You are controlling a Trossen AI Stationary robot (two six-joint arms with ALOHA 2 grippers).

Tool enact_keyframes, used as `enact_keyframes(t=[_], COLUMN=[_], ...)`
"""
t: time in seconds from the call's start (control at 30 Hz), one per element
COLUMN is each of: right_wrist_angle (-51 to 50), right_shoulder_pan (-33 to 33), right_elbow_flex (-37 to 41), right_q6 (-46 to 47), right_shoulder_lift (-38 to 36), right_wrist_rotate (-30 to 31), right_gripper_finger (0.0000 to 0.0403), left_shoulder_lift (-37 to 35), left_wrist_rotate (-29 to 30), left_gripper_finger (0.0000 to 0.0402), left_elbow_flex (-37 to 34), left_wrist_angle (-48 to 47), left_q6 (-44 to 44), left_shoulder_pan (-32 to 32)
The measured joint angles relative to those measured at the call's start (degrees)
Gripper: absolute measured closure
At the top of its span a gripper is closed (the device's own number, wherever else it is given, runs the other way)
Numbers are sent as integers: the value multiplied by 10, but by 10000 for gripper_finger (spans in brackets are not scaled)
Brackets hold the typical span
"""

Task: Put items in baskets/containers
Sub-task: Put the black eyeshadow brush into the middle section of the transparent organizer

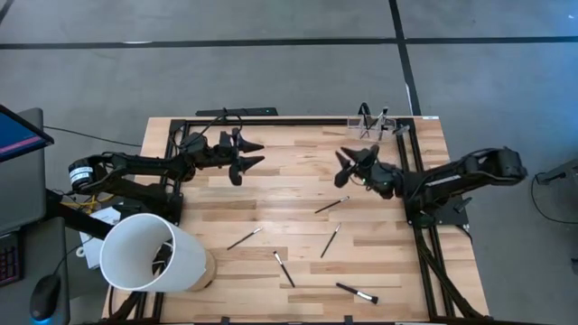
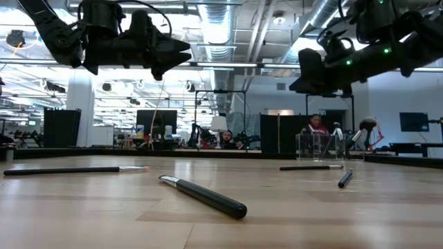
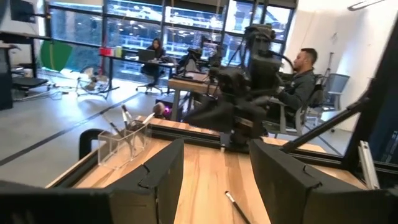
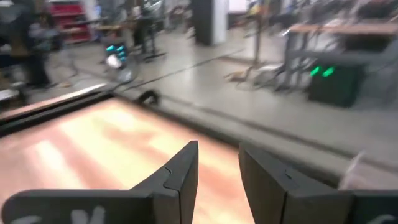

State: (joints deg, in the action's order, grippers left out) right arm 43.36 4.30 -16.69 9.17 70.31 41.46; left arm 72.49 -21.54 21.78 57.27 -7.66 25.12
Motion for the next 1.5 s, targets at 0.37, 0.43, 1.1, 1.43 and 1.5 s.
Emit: enact_keyframes(t=[0.37, 0.43, 1.1, 1.43, 1.5], right_wrist_angle=[-71, -102, -199, -402, -443], right_shoulder_pan=[-21, -20, -90, -57, -63], right_elbow_flex=[-14, -31, -160, -239, -239], right_q6=[42, 44, -21, 40, 45], right_shoulder_lift=[9, 10, 80, 21, 22], right_wrist_rotate=[-55, -78, -146, -206, -216], right_gripper_finger=[296, 296, 296, 296, 296], left_shoulder_lift=[0, 0, 4, 30, 34], left_wrist_rotate=[5, 5, 304, 446, 445], left_gripper_finger=[232, 237, 253, 253, 253], left_elbow_flex=[0, 0, 0, 0, 0], left_wrist_angle=[-22, -22, -77, -75, -75], left_q6=[-3, -3, -4, -34, -36], left_shoulder_pan=[-12, -22, -245, -327, -339])
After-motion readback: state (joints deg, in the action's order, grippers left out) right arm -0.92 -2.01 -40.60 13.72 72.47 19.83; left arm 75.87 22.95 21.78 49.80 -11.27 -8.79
